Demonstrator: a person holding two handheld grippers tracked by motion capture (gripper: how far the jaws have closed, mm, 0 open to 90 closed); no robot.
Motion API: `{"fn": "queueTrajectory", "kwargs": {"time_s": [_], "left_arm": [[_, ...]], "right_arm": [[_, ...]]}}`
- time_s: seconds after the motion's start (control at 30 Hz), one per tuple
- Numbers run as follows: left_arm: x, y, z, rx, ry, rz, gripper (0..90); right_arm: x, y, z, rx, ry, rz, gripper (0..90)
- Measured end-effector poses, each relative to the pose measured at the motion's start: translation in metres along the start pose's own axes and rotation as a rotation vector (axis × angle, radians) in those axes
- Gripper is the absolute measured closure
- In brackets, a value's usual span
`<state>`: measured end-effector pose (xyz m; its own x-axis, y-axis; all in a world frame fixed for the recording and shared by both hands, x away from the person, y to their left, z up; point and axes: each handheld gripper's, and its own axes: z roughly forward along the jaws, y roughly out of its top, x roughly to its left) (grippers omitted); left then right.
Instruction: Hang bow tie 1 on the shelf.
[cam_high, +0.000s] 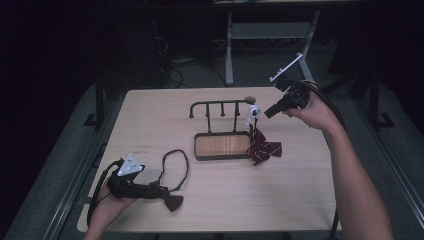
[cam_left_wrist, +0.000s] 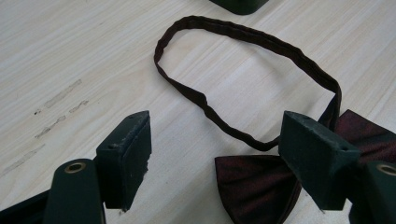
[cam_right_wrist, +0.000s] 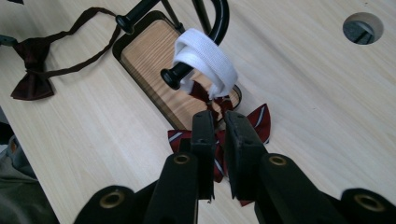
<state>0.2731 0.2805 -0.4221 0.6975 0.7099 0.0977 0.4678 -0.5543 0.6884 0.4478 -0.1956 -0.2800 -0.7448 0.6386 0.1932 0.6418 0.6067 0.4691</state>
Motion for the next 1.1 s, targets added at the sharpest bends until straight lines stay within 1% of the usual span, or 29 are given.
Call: {"fn": "queueTrajectory", "kwargs": {"time_s": [0.37,0.53,0.57,0.7,0.87,1.03,1.1], "left_arm": [[0.000,0.000,0.002,0.008,-0.003,-0.004,26.1],[0.000,0.000,0.002,0.011,-0.004,-0.005,26.1],[0.000,0.000,0.002,0.012,-0.004,-0.005,26.1],[0.000,0.000,0.003,0.015,-0.005,-0.002,26.1],[0.000,-0.001,0.003,0.016,-0.005,-0.004,26.1],[0.000,-0.001,0.003,0.016,-0.006,-0.006,26.1],[0.000,-0.001,0.003,0.015,-0.006,-0.006,26.1]], "right_arm": [[-0.002,-0.015,0.005,-0.005,0.035,0.003,76.5],[-0.002,-0.021,0.006,-0.009,0.044,-0.001,74.8],[-0.002,-0.022,0.007,-0.007,0.045,0.005,74.4],[-0.002,-0.028,0.010,-0.005,0.052,-0.001,72.1],[-0.003,-0.036,0.014,0.001,0.058,0.005,69.5],[-0.003,-0.042,0.016,-0.008,0.065,0.010,67.4],[-0.003,-0.045,0.017,-0.010,0.066,0.002,66.7]]}}
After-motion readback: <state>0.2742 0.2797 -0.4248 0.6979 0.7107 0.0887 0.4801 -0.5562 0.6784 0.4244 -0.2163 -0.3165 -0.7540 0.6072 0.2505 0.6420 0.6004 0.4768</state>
